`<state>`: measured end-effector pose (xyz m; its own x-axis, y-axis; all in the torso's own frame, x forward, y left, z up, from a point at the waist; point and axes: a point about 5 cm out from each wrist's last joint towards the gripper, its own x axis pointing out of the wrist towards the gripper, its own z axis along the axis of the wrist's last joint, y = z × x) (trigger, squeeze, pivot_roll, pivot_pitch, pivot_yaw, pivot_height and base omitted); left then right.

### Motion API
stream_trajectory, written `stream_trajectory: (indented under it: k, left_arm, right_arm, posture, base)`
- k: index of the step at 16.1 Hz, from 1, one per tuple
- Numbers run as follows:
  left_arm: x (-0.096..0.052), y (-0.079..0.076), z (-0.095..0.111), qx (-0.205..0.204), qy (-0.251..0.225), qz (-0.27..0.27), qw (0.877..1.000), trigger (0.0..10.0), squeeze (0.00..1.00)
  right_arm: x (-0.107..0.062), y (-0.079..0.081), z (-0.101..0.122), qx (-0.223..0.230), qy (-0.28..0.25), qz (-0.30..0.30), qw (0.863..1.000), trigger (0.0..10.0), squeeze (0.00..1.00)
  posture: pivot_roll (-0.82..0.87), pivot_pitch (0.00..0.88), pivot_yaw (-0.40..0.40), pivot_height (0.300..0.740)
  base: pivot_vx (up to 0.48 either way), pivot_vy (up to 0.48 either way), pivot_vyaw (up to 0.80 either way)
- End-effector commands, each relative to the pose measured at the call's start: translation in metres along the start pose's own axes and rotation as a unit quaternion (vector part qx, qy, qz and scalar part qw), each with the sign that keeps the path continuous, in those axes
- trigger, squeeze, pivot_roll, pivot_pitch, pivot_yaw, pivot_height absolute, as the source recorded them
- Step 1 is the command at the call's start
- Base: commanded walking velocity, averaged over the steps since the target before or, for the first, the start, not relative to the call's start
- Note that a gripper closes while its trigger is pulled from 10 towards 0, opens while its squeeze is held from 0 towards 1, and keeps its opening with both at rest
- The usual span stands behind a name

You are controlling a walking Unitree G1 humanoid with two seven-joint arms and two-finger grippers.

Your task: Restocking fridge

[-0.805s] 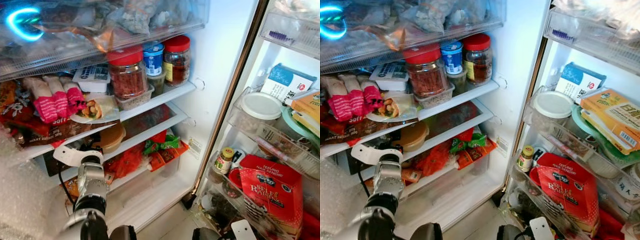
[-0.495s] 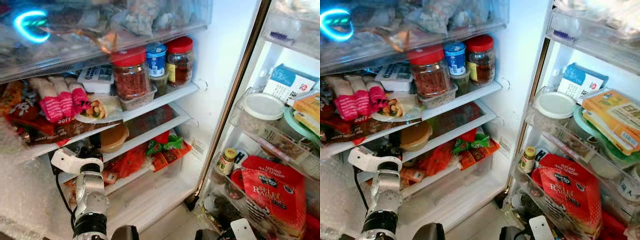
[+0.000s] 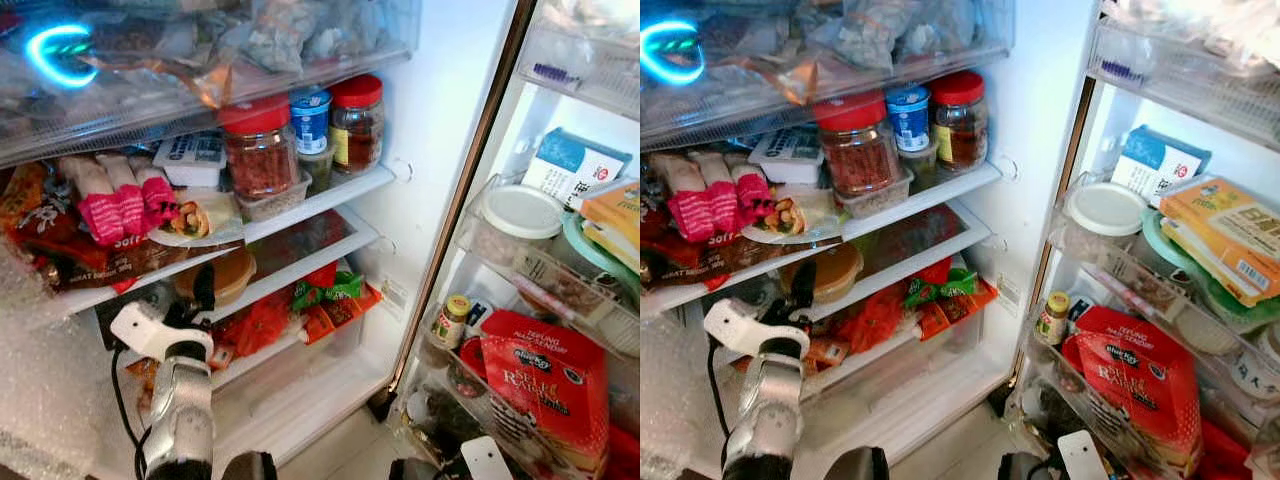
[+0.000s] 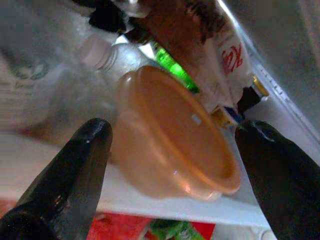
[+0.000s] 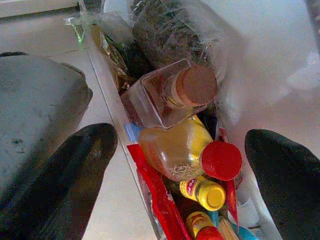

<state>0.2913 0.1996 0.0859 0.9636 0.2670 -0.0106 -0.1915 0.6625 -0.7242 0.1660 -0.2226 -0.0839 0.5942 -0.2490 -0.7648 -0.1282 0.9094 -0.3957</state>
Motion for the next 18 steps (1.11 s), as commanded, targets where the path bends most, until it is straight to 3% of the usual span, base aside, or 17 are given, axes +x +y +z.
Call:
stream_trajectory:
  k: [1, 6, 7, 14, 18]
  left_arm:
    - [-0.003, -0.003, -0.001, 0.002, 0.008, -0.002, 1.0, 10.0, 0.0]
    - [-0.017, -0.009, -0.007, 0.0, 0.047, -0.005, 0.999, 10.0, 0.0]
    - [-0.018, -0.017, -0.015, -0.007, 0.069, -0.017, 0.997, 10.0, 0.0]
    - [-0.002, -0.044, -0.041, -0.029, 0.133, -0.052, 0.989, 10.0, 0.0]
    - [-0.001, -0.044, -0.042, -0.029, 0.135, -0.053, 0.989, 10.0, 0.0]
  right_arm:
    - [0.001, -0.003, 0.001, -0.003, -0.001, -0.002, 1.0, 10.0, 0.0]
    - [0.001, -0.004, 0.001, -0.008, -0.002, -0.001, 1.0, 10.0, 0.0]
    - [0.001, -0.005, 0.001, -0.009, -0.002, -0.001, 1.0, 10.0, 0.0]
    - [0.001, -0.005, 0.002, -0.008, -0.001, -0.003, 1.0, 10.0, 0.0]
    - [0.001, -0.005, 0.002, -0.008, -0.001, -0.003, 1.0, 10.0, 0.0]
  posture:
    - [-0.05, 0.0, 0.005, 0.622]
    - [-0.05, 0.0, 0.0, 0.622]
    - [-0.05, 0.0, -0.001, 0.622]
    - [-0.06, 0.0, -0.004, 0.622]
    - [-0.06, 0.0, -0.004, 0.622]
  base:
    - [0.0, 0.0, 0.0]
    - [0.0, 0.0, 0.0]
    - [0.0, 0.0, 0.0]
    - [0.0, 0.0, 0.0]
    - [0.0, 0.0, 0.0]
